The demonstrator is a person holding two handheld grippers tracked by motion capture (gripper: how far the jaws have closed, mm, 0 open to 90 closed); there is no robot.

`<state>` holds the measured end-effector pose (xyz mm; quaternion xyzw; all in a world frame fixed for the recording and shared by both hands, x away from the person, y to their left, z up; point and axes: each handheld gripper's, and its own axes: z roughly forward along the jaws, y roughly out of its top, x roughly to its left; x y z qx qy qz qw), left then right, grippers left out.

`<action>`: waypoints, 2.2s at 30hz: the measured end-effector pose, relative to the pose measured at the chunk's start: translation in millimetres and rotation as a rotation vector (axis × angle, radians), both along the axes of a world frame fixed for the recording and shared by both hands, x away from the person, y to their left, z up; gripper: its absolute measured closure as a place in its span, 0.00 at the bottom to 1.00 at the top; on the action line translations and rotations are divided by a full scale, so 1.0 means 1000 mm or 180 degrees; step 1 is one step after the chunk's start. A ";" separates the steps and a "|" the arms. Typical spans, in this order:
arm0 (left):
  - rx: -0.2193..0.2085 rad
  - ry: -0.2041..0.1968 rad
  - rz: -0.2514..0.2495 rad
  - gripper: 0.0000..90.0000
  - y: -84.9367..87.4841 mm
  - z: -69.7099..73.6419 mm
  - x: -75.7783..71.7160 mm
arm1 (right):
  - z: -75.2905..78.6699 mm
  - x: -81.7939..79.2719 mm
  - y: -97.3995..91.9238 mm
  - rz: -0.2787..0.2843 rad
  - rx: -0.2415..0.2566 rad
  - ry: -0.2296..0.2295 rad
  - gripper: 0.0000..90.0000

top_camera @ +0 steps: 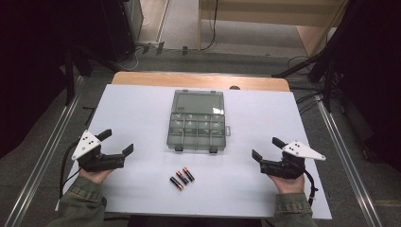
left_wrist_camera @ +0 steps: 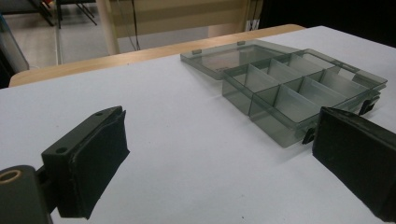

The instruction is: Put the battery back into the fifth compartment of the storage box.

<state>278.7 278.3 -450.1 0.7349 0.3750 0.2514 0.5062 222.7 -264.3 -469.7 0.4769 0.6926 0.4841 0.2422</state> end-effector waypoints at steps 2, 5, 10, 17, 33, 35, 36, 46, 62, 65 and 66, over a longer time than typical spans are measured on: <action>0.0007 -0.0003 0.0003 0.04 0.000 0.000 0.000 | 0.000 0.000 0.001 0.0016 -0.0004 0.0000 0.10; 0.0001 -0.0002 -0.0001 0.04 0.000 0.000 0.000 | -0.001 0.001 0.002 0.0021 -0.0019 0.0023 0.10; 0.0002 -0.0005 0.0008 0.04 0.000 0.000 0.000 | -0.002 0.002 0.003 0.0033 -0.0039 0.0055 0.10; -0.0002 -0.0026 -0.0038 0.04 -0.001 0.000 -0.001 | -0.002 0.003 0.005 0.0043 -0.0066 0.0107 0.11; -0.0005 -0.0006 -0.0004 0.04 0.000 0.000 0.000 | 0.001 0.015 0.012 0.0283 -0.0334 0.0736 0.15; -0.0007 -0.0006 -0.0003 0.04 0.000 0.000 0.000 | 0.001 0.018 0.014 0.0324 -0.0382 0.0863 0.15; -0.0007 0.0001 -0.0004 0.04 0.000 0.000 0.000 | 0.001 0.019 0.015 0.0348 -0.0417 0.0924 0.15; 0.0000 -0.0001 -0.0003 0.04 -0.001 0.000 0.000 | 0.001 0.026 0.026 0.0484 -0.0750 0.1335 0.15; 0.0026 -0.0004 -0.0029 0.04 -0.002 -0.001 0.000 | 0.006 0.026 0.056 0.0626 -0.1022 0.1435 0.15; 0.0024 -0.0010 -0.0021 0.04 -0.001 -0.001 0.000 | 0.006 0.027 0.066 0.0656 -0.1048 0.1421 0.15; 0.0024 -0.0010 -0.0021 0.04 -0.001 -0.001 0.000 | 0.006 0.028 0.069 0.0672 -0.1058 0.1418 0.15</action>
